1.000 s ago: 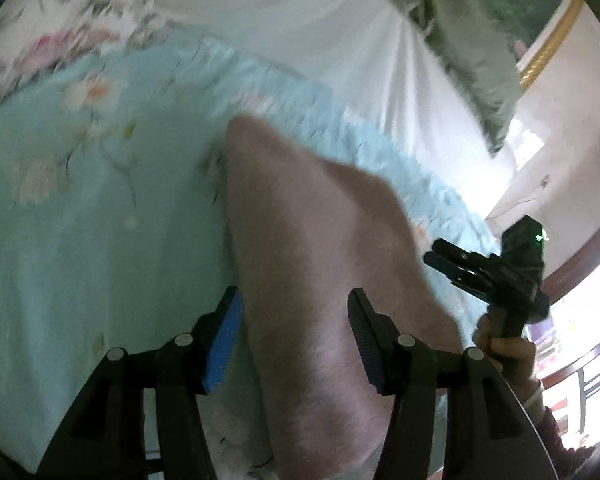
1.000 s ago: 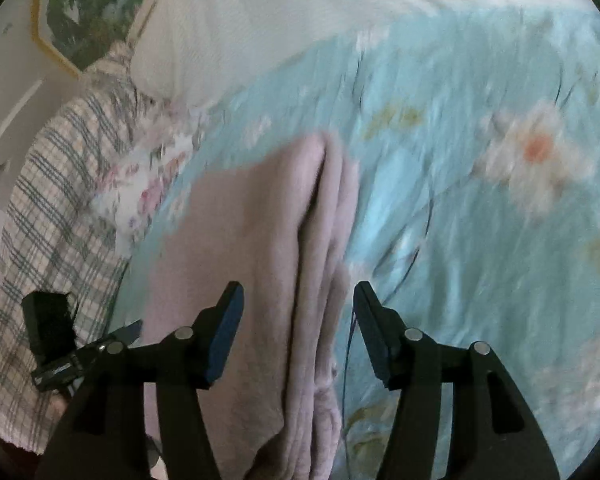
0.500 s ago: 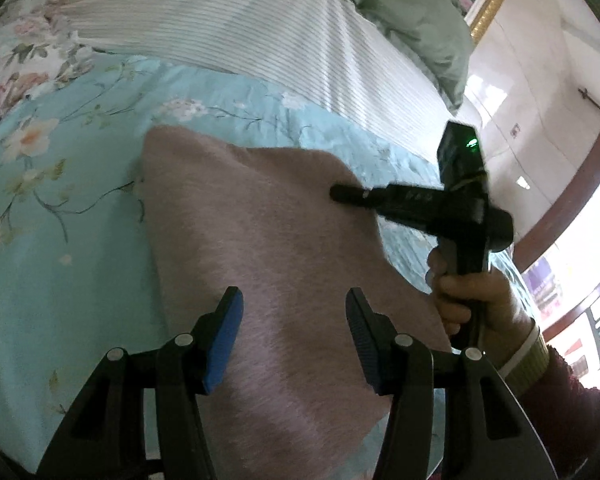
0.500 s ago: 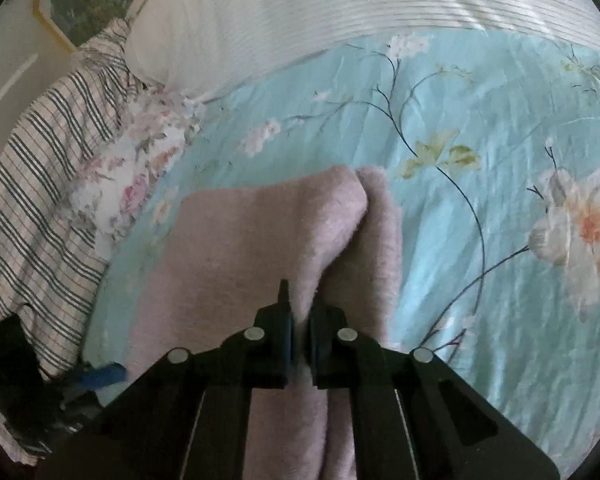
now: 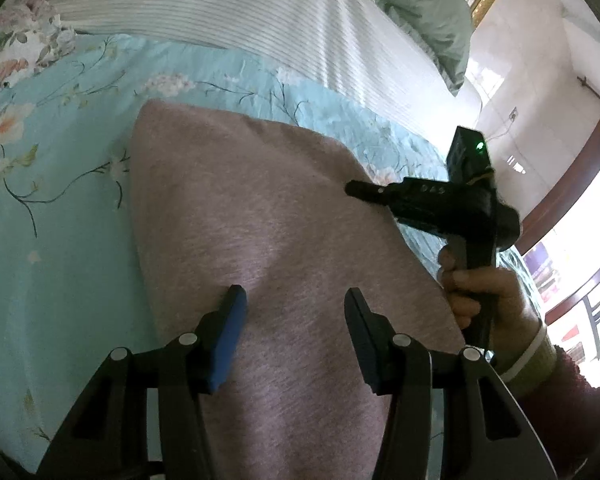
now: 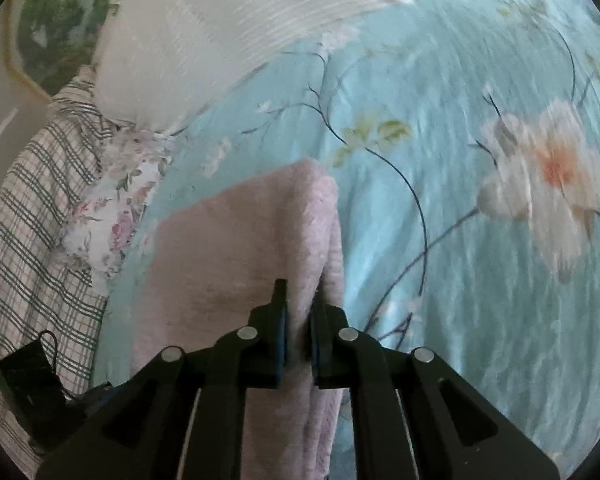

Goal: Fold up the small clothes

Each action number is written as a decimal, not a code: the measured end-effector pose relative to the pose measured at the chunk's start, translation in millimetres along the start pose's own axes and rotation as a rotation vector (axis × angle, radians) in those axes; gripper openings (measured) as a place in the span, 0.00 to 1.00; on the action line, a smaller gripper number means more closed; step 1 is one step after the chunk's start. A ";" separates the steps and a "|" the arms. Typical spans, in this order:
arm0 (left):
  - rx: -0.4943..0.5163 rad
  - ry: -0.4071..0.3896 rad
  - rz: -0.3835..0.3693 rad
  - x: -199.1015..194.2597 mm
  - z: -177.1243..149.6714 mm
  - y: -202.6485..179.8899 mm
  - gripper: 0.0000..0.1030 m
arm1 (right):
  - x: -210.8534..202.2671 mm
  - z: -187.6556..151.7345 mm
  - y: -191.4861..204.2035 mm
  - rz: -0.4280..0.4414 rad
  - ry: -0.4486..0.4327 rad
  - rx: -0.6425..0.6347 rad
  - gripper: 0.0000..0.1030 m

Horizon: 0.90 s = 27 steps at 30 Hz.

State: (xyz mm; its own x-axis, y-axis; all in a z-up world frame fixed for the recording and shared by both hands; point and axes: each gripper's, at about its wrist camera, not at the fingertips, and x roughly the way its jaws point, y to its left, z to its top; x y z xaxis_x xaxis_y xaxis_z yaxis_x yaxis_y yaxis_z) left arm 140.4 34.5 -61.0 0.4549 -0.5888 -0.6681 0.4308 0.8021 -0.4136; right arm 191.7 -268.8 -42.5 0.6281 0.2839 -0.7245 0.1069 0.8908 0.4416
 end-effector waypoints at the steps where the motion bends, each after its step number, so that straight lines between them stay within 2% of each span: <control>1: 0.006 -0.004 -0.001 -4.0 4.3 -1.1 0.50 | -4.4 1.6 3.5 -0.013 -0.003 -0.004 0.14; 4: -0.001 -0.039 0.044 -10.3 20.6 2.2 0.50 | -30.6 7.9 26.6 -0.088 -0.070 -0.067 0.14; 6: -0.044 -0.053 0.094 -5.5 39.0 11.1 0.50 | -41.8 14.0 46.3 -0.053 -0.109 -0.098 0.14; 9: -0.104 -0.029 0.148 15.0 61.4 26.6 0.49 | -23.5 24.3 64.8 0.024 -0.044 -0.108 0.14; 11: -0.126 0.011 0.198 32.1 69.5 36.4 0.48 | -3.3 28.1 70.1 -0.007 -0.011 -0.127 0.14; 12: -0.121 0.056 0.259 46.9 72.6 43.7 0.47 | 10.4 30.0 67.4 -0.063 0.007 -0.134 0.14; 15: -0.078 0.064 0.281 58.1 75.3 47.6 0.49 | 39.6 30.8 41.4 -0.206 0.047 -0.102 0.10; 17: -0.033 0.072 0.310 60.7 75.4 42.9 0.49 | 42.6 29.0 26.6 -0.178 0.029 -0.071 0.02; 19: -0.010 0.064 0.325 55.0 73.6 37.8 0.47 | 36.8 29.4 22.8 -0.152 0.023 -0.053 0.02; 21: -0.022 0.044 0.303 37.6 67.2 32.4 0.43 | 24.2 26.2 25.7 -0.131 0.010 -0.049 0.07; 23: -0.033 0.014 0.245 16.9 57.4 26.6 0.43 | 5.4 17.5 35.5 -0.105 -0.004 -0.068 0.07; 27: -0.022 -0.072 0.078 -34.1 15.0 3.0 0.43 | -43.9 -20.2 54.6 -0.010 -0.036 -0.116 0.07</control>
State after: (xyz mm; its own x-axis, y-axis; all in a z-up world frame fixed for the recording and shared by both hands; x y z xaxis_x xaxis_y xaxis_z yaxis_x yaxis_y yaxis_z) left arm 137.9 55.4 -30.2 0.5413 -0.5297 -0.6530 0.3755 0.8472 -0.3760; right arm 154.4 -225.5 2.7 0.6550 0.2636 -0.7082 0.0245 0.9293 0.3685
